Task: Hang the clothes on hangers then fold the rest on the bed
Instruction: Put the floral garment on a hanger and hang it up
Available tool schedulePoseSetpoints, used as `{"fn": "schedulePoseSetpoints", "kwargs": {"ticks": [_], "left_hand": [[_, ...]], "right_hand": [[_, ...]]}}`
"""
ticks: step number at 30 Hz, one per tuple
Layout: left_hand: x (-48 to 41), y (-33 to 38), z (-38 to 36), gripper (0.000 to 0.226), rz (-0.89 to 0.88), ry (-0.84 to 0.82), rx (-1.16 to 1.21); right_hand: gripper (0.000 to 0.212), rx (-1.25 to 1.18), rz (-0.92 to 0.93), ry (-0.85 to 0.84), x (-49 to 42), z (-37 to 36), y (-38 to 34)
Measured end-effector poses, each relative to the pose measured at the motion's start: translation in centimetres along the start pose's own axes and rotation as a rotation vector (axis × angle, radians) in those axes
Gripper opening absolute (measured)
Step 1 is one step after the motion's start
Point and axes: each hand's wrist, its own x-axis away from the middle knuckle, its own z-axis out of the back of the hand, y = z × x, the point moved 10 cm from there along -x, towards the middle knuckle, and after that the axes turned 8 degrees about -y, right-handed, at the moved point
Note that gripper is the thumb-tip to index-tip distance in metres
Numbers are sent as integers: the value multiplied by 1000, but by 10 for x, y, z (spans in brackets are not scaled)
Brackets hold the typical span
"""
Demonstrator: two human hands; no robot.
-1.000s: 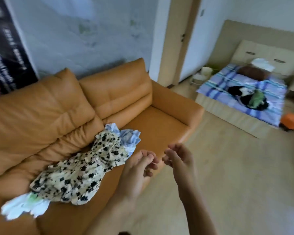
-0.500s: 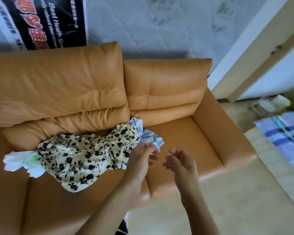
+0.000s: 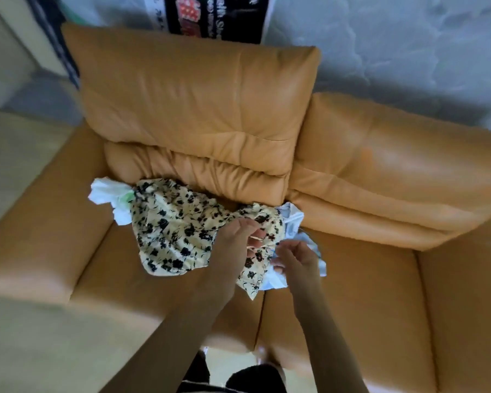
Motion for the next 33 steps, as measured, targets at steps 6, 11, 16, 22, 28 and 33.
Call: {"fn": "schedulePoseSetpoints", "kwargs": {"ticks": [6,11,16,22,28,33], "left_hand": [[-34,-53,20,22,97,207,2],[-80,-110,35,21,195,283,21],[-105,-164,41,16,266,295,102],[-107,-210,53,21,315,372,146],[-94,-237,63,17,317,369,73],[-79,-243,64,20,356,389,73]], "right_hand": [[7,240,-102,-228,-85,-31,46],[12,438,-101,-297,-156,-34,89],[22,849,-66,-430,-216,-47,150],[58,1303,-115,-541,-266,-52,219],[54,1612,-59,-589,-309,-48,258],[48,1041,-204,-498,-301,-29,224]]}}
